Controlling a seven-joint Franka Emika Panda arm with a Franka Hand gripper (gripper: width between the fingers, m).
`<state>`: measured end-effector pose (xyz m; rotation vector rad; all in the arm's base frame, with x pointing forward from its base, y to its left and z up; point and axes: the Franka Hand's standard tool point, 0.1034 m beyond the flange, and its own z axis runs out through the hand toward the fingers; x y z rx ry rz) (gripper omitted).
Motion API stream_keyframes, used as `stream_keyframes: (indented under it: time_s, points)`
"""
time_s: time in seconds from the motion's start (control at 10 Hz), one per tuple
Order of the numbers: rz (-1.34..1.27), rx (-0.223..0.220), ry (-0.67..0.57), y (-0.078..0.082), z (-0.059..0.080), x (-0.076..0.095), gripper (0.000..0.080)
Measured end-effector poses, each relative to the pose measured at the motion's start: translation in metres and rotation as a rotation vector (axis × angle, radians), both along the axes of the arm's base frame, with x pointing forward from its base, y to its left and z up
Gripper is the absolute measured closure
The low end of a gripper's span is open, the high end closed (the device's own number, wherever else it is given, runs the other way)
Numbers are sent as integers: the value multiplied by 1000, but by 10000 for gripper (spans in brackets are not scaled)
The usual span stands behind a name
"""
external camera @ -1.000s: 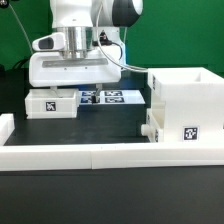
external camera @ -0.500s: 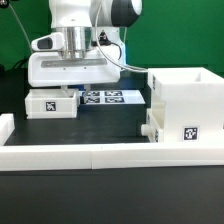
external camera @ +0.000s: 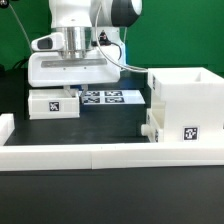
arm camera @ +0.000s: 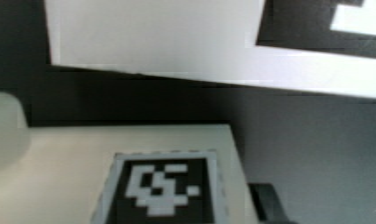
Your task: Assemble drawer
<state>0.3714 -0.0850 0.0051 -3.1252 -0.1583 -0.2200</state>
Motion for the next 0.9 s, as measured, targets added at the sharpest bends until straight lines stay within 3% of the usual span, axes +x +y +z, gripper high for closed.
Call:
stream_keyframes:
  time_s: [0.2, 0.5, 0.9]
  points:
    - [15, 2, 7, 1, 1, 0, 757]
    - [128, 13, 31, 12, 30, 15, 757]
    - [199, 24, 1, 49, 44, 54, 757]
